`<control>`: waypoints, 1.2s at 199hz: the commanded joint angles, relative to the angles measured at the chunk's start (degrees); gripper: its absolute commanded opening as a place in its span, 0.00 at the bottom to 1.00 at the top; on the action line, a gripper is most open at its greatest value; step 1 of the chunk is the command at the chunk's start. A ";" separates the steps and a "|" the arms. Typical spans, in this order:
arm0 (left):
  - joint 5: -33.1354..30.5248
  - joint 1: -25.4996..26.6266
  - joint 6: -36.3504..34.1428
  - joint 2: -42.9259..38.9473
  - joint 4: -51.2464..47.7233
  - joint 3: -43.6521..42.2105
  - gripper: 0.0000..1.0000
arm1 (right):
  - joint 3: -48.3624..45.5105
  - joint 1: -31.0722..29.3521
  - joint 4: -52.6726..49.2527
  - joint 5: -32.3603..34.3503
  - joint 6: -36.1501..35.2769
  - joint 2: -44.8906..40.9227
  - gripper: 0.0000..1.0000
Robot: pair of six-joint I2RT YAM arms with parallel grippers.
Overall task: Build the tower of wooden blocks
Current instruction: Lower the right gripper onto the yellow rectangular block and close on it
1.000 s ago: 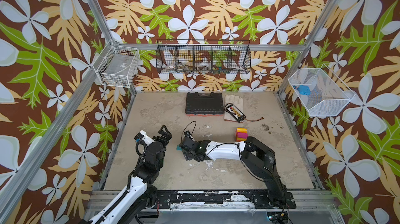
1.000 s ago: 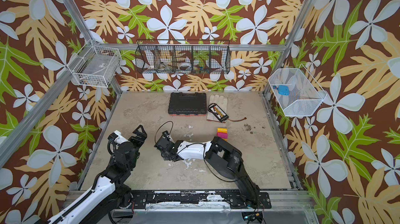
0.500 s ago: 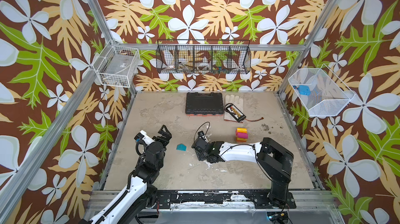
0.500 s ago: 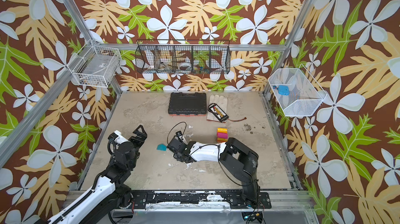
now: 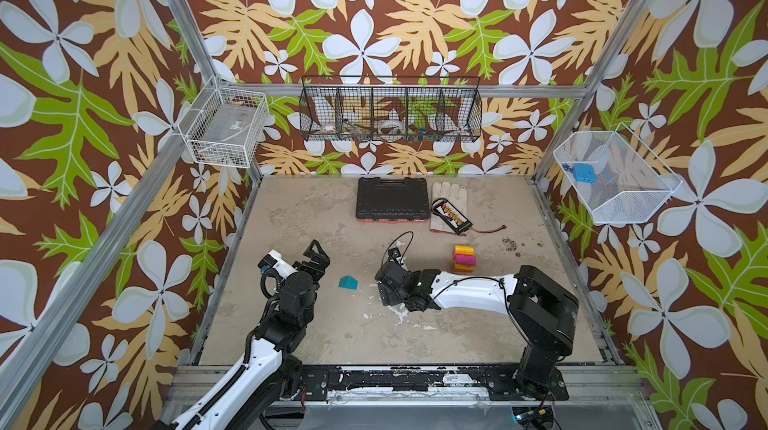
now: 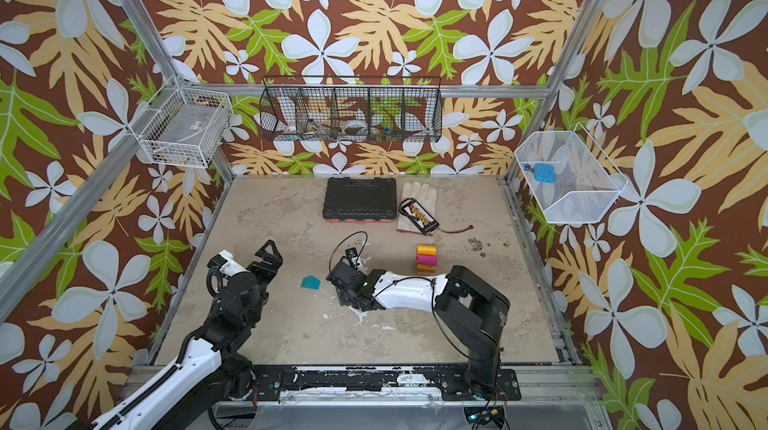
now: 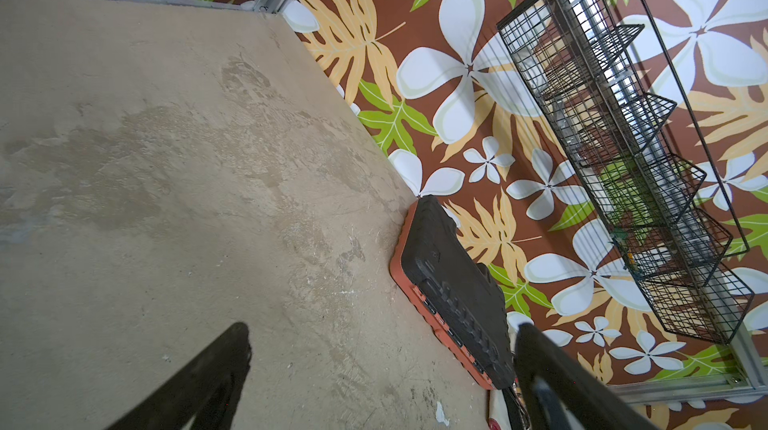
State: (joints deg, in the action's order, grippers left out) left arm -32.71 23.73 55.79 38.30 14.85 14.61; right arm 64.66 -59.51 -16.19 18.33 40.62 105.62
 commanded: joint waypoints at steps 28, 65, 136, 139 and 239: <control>-0.20 0.00 0.10 -0.07 0.44 0.62 1.00 | 10.08 -0.06 -2.63 -2.54 4.27 9.68 0.83; -0.17 0.00 0.11 -0.42 0.44 0.59 1.00 | 11.57 0.09 -6.05 2.23 5.48 11.75 0.76; 0.23 0.00 0.18 -0.26 0.70 0.43 1.00 | 5.98 0.10 -4.82 3.28 6.76 8.19 0.57; 0.19 0.00 0.14 -0.25 0.70 0.42 1.00 | 5.92 0.09 -4.74 3.25 6.79 8.27 0.56; 0.28 0.02 0.05 -0.34 0.88 0.42 1.00 | 8.30 1.12 -4.31 1.41 5.18 11.19 0.51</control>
State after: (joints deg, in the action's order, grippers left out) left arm -32.42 23.73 55.81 38.04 14.90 14.61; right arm 73.12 -59.02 -17.52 21.56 46.65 115.96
